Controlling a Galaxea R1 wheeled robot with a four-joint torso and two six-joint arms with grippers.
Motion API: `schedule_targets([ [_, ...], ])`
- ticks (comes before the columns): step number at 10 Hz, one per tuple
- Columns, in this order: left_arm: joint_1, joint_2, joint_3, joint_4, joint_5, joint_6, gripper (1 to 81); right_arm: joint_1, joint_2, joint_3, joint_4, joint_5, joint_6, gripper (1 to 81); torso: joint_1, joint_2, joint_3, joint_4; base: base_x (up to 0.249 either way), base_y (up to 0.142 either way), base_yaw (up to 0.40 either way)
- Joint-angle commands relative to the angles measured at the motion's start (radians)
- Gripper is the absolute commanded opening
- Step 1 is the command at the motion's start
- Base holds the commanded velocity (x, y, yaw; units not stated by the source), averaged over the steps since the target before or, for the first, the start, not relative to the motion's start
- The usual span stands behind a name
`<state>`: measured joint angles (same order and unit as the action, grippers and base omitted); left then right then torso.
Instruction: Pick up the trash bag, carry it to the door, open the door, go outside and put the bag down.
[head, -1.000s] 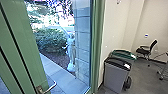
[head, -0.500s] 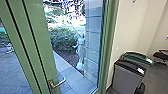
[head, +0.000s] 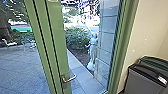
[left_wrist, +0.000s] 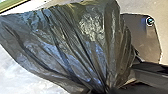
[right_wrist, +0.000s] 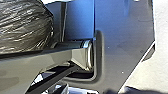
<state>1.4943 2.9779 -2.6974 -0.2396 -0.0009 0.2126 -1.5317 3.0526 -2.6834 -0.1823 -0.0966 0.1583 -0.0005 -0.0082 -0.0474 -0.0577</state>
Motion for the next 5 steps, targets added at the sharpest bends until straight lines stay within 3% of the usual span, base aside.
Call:
schedule_targets([
  [1, -0.045, -0.003, -0.001, 0.006, 0.058, 0.007, 1.0, 0.046, 0.005, 0.007, -0.005, -0.057, 0.0, 81.1, 0.001, 0.0, 0.0, 0.0, 0.0, 0.0, 0.351],
  [5, -0.045, -0.003, 0.001, 0.008, 0.058, 0.008, 1.0, 0.046, 0.005, 0.007, -0.005, -0.057, 0.0, 81.1, 0.001, 0.0, 0.0, 0.0, 0.0, 0.0, 0.351],
])
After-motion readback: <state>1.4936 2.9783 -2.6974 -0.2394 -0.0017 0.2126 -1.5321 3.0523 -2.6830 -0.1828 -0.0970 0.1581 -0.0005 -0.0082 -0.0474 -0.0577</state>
